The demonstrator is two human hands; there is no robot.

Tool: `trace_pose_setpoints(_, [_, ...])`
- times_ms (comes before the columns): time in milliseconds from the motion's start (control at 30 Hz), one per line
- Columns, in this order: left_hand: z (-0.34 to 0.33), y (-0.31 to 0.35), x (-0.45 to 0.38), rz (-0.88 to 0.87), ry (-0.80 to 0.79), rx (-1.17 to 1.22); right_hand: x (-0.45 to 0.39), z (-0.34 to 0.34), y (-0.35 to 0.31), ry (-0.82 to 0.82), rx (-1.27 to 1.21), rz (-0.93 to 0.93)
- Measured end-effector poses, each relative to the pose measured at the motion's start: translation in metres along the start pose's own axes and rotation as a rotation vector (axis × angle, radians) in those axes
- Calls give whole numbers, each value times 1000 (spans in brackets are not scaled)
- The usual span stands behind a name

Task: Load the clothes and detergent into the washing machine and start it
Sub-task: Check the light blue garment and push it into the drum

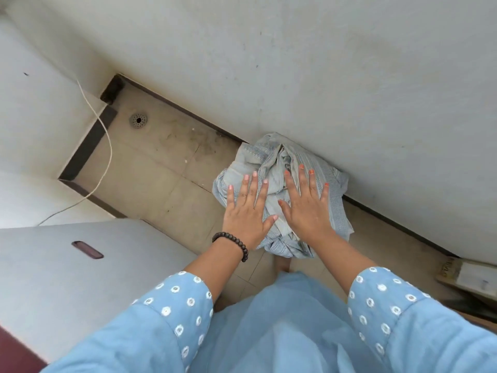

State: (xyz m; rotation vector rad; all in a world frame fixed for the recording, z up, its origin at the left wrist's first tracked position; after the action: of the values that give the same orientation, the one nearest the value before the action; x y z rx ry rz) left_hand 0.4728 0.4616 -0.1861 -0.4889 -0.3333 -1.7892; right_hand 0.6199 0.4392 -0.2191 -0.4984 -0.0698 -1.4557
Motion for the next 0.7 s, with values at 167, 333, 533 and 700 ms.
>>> trace_pose_setpoints(167, [-22,2,-33,6,-59,19,-25,-29,18,-111,19,-1])
trace_pose_setpoints(333, [-46,1,-60,0,-97,52,-58,-57,32,-207,47,14])
trace_pose_setpoints(533, [-74,6,-87,14,-158,49,-101,-81,45,-239,113,62])
trace_pose_setpoints(700, [-89,9,-108,33,-176,80,-136,-88,57,-224,119,59])
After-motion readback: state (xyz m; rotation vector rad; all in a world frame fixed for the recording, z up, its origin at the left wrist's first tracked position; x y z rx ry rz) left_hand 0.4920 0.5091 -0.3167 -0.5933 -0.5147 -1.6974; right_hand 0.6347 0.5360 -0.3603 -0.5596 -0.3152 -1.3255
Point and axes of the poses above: each hand's wrist, its own x-axis away from the middle knuckle, its own z-axis out of the back of the hand, y = z × x, the point moved 4 cm from there along -x, towards the middle knuckle, and after that the axes turned 14 degrees about z, right-handed, at the moved point
